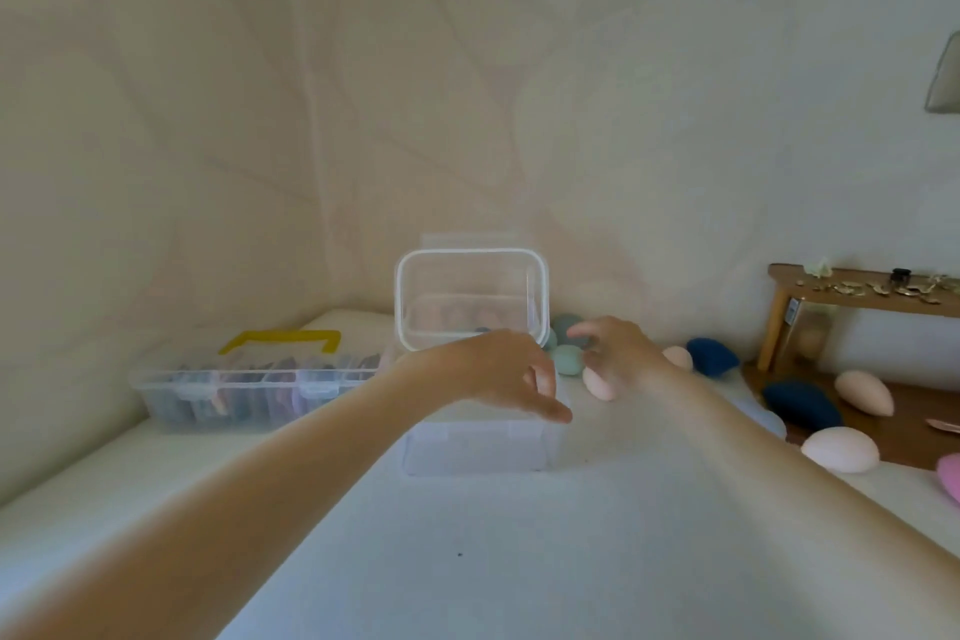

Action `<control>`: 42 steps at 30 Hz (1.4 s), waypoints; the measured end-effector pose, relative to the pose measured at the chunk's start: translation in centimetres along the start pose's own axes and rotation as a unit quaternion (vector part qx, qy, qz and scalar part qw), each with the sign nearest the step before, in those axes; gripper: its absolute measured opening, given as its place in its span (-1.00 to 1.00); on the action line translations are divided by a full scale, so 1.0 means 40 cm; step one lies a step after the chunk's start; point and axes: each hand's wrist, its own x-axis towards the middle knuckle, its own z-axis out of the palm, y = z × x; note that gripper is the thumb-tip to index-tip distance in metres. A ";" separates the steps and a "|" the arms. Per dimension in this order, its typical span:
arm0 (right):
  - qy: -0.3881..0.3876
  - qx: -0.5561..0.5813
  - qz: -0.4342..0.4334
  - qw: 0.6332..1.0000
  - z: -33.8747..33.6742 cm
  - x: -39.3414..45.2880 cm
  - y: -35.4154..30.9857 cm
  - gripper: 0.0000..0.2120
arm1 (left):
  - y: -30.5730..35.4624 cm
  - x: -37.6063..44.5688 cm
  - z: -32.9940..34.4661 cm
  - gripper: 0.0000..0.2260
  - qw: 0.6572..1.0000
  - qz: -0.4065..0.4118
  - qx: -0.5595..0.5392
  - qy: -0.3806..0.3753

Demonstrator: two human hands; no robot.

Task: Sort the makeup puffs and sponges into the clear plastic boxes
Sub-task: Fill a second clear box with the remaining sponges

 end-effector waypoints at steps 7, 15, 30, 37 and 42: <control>-0.054 0.052 -0.050 0.996 0.058 0.132 -0.013 -0.77 | -0.096 0.052 -0.022 -0.81 0.997 0.001 -0.055 0.063; -0.127 -0.006 -0.056 0.990 0.089 0.152 -0.032 -0.63 | -0.129 0.061 0.013 -0.84 0.997 0.019 -0.060 0.040; 0.036 0.285 -0.021 0.957 -0.108 -0.045 -0.028 -0.85 | -0.118 -0.015 0.009 -0.84 0.980 -0.052 -0.061 0.180; -0.151 0.292 -0.065 0.942 -0.063 -0.101 -0.217 -0.78 | -0.162 -0.087 -0.022 -0.71 0.959 -0.116 -0.065 0.250; -0.197 0.133 -0.058 0.970 0.041 -0.091 -0.288 -0.62 | -0.182 -0.122 -0.002 -0.66 0.978 -0.108 0.068 0.162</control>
